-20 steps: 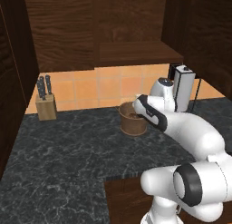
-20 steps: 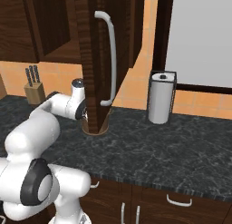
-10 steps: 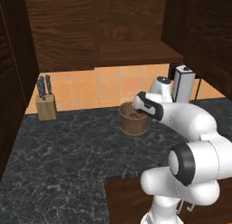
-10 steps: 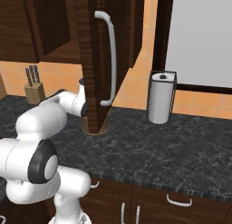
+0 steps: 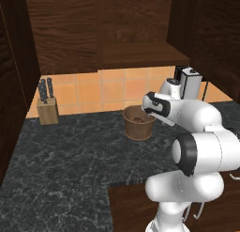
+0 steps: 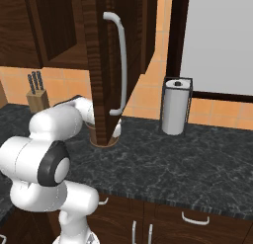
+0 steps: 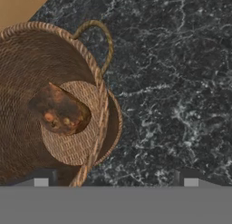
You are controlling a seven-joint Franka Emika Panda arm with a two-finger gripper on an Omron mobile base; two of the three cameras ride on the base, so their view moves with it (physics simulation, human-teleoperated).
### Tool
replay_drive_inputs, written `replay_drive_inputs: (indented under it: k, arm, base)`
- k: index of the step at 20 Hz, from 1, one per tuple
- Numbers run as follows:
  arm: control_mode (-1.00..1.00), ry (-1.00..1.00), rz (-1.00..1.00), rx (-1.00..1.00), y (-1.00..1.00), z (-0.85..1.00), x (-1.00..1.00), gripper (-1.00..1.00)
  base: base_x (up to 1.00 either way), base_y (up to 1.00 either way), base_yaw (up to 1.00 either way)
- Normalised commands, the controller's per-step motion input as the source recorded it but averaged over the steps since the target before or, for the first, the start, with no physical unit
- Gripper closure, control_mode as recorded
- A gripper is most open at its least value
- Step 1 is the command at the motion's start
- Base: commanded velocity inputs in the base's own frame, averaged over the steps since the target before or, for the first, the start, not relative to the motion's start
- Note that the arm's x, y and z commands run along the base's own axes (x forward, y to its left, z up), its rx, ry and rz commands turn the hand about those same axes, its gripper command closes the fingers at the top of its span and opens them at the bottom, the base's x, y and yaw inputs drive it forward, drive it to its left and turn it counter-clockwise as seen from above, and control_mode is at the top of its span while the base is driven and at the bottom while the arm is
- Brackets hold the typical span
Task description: Open the cabinet, pick up the bread from the cabinet and place it in the basket. Then move the basket to the dining counter.
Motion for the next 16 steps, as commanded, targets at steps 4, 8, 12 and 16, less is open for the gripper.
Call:
replay_drive_inputs:
  k: [4,8,12,16]
  arm:
    - [-1.0,0.0,0.01,0.0,-0.01,-0.28,0.06,-1.0]
    - [-1.0,0.0,0.0,0.01,0.0,-0.3,0.18,-1.0]
    - [-1.0,0.0,0.0,0.0,0.0,-0.16,0.32,-1.0]
    - [-1.0,0.0,0.0,0.0,0.01,-0.16,0.13,-1.0]
  base:
    - [0.0,0.0,0.0]
    - [0.0,0.0,0.0]
    - [0.0,0.0,0.0]
    - [0.0,0.0,0.0]
